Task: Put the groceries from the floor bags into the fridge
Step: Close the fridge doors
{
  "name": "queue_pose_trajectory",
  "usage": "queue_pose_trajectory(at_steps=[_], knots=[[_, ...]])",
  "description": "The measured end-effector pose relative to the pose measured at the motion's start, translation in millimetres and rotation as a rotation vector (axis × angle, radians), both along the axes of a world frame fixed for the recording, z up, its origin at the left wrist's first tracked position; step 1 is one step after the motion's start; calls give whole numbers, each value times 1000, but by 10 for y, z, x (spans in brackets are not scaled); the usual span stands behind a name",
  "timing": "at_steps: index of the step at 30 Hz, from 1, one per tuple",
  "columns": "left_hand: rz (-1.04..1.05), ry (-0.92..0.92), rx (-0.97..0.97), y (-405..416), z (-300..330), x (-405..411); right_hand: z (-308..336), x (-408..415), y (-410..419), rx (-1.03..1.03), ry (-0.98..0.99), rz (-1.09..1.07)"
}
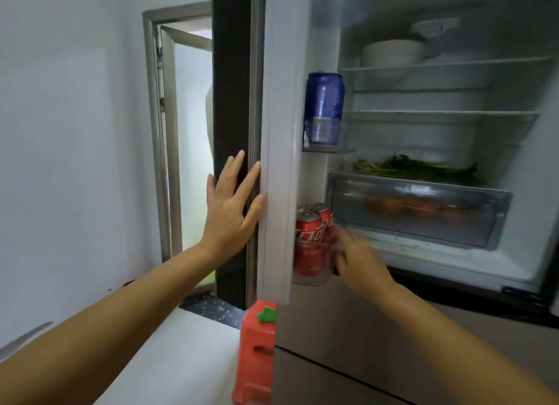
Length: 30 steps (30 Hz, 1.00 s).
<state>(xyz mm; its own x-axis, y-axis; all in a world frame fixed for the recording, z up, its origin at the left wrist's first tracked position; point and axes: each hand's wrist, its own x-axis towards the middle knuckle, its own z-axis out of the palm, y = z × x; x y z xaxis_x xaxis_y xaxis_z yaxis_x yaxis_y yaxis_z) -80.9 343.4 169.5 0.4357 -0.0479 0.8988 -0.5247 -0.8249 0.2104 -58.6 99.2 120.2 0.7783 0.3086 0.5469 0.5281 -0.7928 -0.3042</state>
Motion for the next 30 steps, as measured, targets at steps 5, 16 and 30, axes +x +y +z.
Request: queue_pose_trajectory(at_steps=[5,16,30], knots=[[56,-216,617,-372,134,149,45,-63,-563,246,105,-38],[-53,-429,1116,-1955,509,911,-196,4,-927,112,62,-60],[-94,-611,1151,-2803,513,2127,-227,1197,-1441,524,316,-102]])
